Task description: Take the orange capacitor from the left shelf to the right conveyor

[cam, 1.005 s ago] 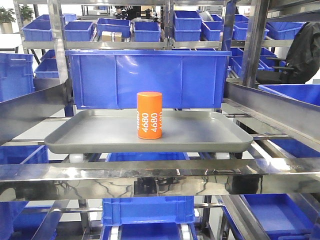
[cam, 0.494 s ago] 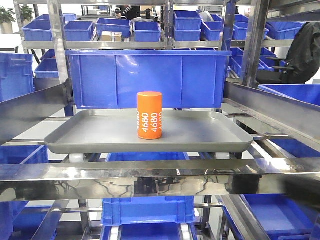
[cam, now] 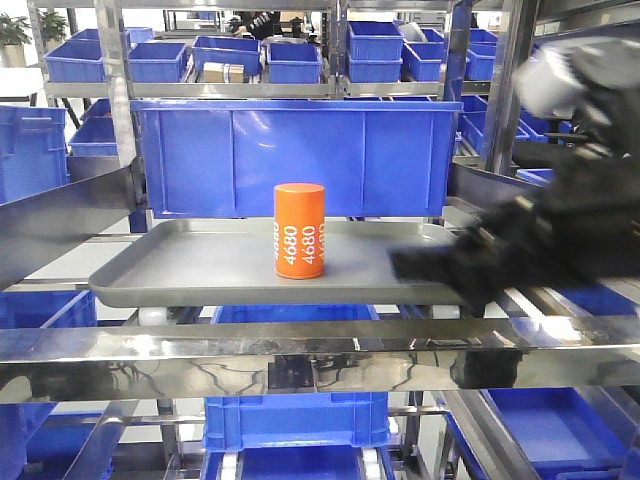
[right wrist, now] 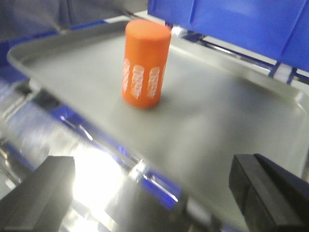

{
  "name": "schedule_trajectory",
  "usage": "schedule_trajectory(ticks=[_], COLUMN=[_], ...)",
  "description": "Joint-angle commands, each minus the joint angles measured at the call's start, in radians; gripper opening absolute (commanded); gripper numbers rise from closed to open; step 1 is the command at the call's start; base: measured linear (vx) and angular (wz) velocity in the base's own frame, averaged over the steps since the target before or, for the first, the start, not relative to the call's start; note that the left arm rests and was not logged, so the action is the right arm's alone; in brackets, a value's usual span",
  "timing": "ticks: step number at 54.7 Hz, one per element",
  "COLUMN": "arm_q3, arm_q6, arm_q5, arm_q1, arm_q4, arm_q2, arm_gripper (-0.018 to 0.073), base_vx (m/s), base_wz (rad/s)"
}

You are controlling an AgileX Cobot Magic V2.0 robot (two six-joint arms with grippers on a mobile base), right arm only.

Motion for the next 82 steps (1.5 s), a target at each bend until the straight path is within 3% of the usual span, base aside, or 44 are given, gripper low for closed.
schedule_trajectory(ticks=[1,7,24,39,40,69,82], arm_q3=[-0.081,-0.13,-0.203,-0.203,-0.227,-0.291,-0.291], arm_q6=[-0.005,-0.025,-0.203,-0.242,-0.266,-0.31,-0.316], arm_q5=[-0.096,-0.107,-0.125,-0.219,-0.222,-0.258,-0.269], arm_q1=[0.001,0.001,0.001,0.001,0.002,0.048,0.048], arm_q4=[0.061,0.116,0.328,0.375,0.417,0.45,0.454], arm_q2=[0.035,0.101,0.235,0.292,0.336,0.432,0.432], arm_gripper=[0.0692,0.0688,0.0673,0.0664,0.0658,0.0637,0.0531], base_vx=[0.0,0.0,0.0,0.0,0.0,0.0,0.0], base_wz=[0.0,0.0,0.0,0.0,0.0,0.0,0.0])
